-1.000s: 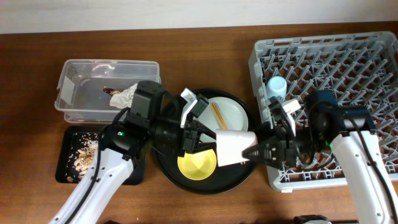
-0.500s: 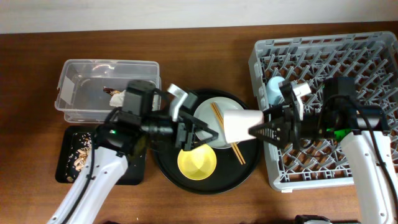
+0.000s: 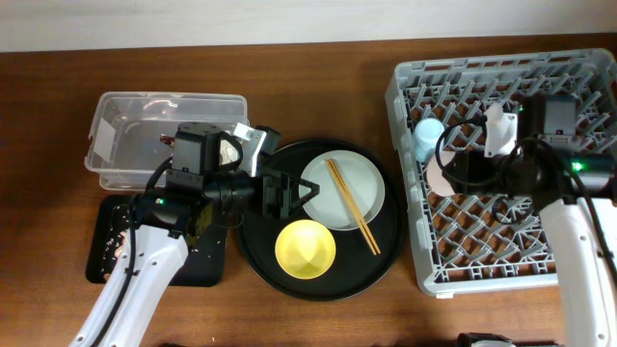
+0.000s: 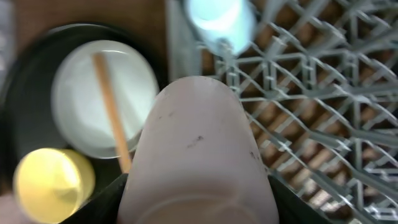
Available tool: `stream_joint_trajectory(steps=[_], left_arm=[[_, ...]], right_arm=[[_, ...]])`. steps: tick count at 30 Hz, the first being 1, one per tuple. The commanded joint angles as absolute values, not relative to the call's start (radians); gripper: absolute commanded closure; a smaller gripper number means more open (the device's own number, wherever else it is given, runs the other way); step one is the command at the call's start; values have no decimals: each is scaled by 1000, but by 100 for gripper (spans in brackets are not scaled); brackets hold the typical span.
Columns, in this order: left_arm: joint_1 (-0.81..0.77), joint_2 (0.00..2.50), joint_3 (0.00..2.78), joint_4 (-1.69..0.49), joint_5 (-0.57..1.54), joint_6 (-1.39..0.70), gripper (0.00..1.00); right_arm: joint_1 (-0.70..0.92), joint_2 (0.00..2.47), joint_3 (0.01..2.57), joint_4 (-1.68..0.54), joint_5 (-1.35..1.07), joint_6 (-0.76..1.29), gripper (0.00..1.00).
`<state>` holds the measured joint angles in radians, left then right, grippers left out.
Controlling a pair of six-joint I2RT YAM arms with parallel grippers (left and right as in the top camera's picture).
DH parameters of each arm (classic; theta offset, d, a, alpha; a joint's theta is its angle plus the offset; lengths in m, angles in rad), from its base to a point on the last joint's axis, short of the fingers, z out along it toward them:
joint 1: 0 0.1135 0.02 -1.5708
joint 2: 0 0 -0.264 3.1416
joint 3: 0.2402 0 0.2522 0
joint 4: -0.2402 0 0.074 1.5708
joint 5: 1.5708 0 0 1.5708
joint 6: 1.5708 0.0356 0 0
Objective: Sort waste into correct bins and load items into the dishwasher rack
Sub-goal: 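Take the pink cup with the right gripper and place it in the rack, then retract the left arm and move the right gripper over the chopsticks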
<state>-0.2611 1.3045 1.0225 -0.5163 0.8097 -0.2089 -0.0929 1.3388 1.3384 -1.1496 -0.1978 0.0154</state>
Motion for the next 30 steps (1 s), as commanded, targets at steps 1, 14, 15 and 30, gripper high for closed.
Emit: stream_joint_trajectory(steps=[1, 14, 15, 30], left_arm=[[-259, 1308, 1016, -517, 783, -204, 1], [-259, 1308, 1016, -517, 783, -204, 1], [-259, 1308, 1016, -517, 783, -204, 1], [-259, 1308, 1016, -517, 783, -204, 1]], right_arm=[[-99, 1407, 1323, -1139, -95, 42, 47], [-99, 1571, 1323, -1047, -130, 42, 47], [-99, 1574, 1323, -1046, -130, 42, 47], [-99, 1604, 1330, -1040, -131, 42, 0]])
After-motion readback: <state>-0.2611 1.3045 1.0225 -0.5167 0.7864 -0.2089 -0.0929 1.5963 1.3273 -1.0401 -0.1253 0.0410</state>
